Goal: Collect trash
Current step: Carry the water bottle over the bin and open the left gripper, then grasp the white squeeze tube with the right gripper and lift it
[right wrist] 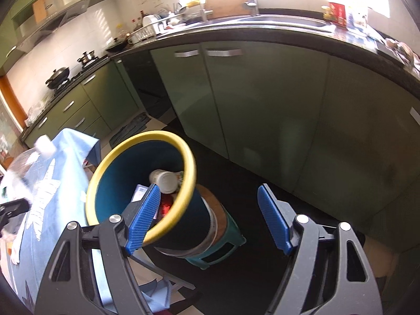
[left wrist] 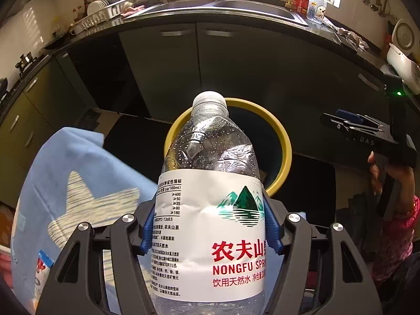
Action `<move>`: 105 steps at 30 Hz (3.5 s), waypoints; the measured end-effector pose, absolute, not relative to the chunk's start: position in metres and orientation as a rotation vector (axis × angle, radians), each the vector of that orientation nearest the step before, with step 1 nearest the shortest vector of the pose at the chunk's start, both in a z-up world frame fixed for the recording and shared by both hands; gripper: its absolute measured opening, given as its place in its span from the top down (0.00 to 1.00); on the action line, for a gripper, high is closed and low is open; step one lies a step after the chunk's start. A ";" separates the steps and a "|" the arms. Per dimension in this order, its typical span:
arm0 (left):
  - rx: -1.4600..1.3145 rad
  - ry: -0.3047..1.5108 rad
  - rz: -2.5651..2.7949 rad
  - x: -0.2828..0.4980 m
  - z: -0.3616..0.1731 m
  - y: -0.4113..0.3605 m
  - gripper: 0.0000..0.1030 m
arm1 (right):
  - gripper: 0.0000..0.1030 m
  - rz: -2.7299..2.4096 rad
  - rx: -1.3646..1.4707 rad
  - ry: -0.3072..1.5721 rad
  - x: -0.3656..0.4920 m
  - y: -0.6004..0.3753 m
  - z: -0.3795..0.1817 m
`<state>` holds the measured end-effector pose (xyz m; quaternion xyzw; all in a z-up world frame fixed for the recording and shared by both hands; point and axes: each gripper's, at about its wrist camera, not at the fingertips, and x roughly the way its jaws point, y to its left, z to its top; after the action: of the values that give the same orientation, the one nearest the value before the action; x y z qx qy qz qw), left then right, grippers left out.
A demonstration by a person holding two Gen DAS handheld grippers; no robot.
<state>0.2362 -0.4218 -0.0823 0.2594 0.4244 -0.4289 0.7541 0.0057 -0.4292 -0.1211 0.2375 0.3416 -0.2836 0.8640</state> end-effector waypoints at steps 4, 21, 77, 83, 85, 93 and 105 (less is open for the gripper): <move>0.572 0.971 -0.964 0.249 -0.107 -0.473 0.37 | 0.30 -0.608 0.511 0.726 0.002 -0.441 -0.125; 0.382 0.837 -0.902 0.240 -0.075 -0.416 0.11 | 0.30 -0.536 0.494 0.741 0.016 -0.423 -0.123; -0.045 0.694 -0.372 0.214 -0.114 0.038 0.05 | 0.37 0.792 -0.523 1.130 0.415 0.032 -0.141; -0.041 0.695 -0.370 0.213 -0.116 0.036 0.05 | 0.44 0.761 -0.500 1.157 0.416 0.023 -0.137; -0.042 0.693 -0.369 0.212 -0.115 0.036 0.05 | 0.49 0.736 -0.509 1.156 0.411 0.018 -0.136; -0.036 0.685 -0.378 0.207 -0.115 0.033 0.05 | 0.78 0.579 -0.383 1.179 0.397 -0.023 -0.131; -0.021 0.689 -0.385 0.206 -0.117 0.027 0.05 | 0.78 0.430 -0.135 1.058 0.334 -0.104 -0.084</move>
<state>0.2060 0.0271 -0.1167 -0.0102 0.3358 -0.1875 0.9230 0.3339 -0.1039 -0.0842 -0.0640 0.5003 0.2035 0.8391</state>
